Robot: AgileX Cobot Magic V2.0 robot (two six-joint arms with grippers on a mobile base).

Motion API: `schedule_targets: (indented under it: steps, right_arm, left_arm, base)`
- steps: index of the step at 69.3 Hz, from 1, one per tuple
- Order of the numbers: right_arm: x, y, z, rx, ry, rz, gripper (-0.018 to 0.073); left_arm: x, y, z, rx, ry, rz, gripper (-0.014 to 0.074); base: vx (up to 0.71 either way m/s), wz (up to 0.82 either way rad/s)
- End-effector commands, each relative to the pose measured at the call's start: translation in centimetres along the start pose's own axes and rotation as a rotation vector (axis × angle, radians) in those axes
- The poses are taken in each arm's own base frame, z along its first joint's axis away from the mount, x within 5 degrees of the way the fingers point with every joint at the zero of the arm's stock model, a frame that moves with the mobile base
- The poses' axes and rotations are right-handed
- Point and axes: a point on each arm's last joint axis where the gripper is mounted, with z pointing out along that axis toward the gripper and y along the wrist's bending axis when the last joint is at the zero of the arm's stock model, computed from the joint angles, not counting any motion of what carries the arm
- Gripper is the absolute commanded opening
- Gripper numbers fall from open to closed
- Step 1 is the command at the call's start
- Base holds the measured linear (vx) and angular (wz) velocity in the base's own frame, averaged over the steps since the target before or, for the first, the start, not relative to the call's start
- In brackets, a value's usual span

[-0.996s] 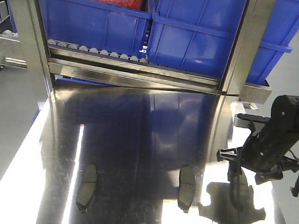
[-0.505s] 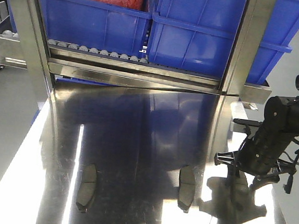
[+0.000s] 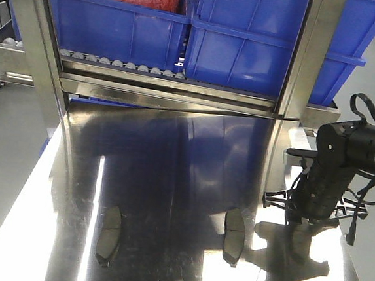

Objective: Move and align brake pads A on conveyor
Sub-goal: 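Lift the brake pad off the table with the right gripper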

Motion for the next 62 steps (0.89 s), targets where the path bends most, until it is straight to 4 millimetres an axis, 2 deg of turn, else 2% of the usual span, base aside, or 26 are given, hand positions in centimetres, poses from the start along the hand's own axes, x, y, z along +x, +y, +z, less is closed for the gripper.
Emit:
schedule_targets:
  steps: [1,4,15,26,46,52,62]
  right_arm:
    - [-0.4,0.0,-2.7,-0.037,-0.088,0.011,0.0009]
    - [-0.4,0.0,-3.1,-0.041,-0.105,0.011,-0.0019]
    - [0.0,-0.9,-6.7,-0.062,-0.261,0.016,-0.0011]
    - [2.3,-2.2,-11.0,-0.051,-0.453,-0.03,-0.001]
    - [9.0,-3.9,-15.8,-0.066,-0.678,-0.111,-0.0007]
    - [11.4,-4.4,-16.6,-0.077,-0.741,-0.13,-0.0007]
    - [15.3,-5.1,-16.8,-0.108,-0.855,-0.148,-0.0007]
  left_arm:
    - [-1.8,-0.1,-0.3,0.008,-0.123,-0.014,-0.0006]
    - [-1.8,-0.1,-0.3,0.008,-0.123,-0.014,-0.0006]
    - [-1.8,-0.1,-0.3,0.008,-0.123,-0.014,-0.0006]
    - [-1.8,-0.1,-0.3,0.008,-0.123,-0.014,-0.0006]
    - [-1.8,-0.1,-0.3,0.008,-0.123,-0.014,-0.0006]
    - [-1.8,-0.1,-0.3,0.008,-0.123,-0.014,-0.0006]
    - [-1.8,-0.1,-0.3,0.008,-0.123,-0.014,-0.0006]
  base:
    - [0.0,0.0]
    - [0.0,0.0]
    - [0.0,0.0]
    - [0.0,0.0]
    - [0.0,0.0]
    - [0.0,0.0]
    - [0.0,0.0]
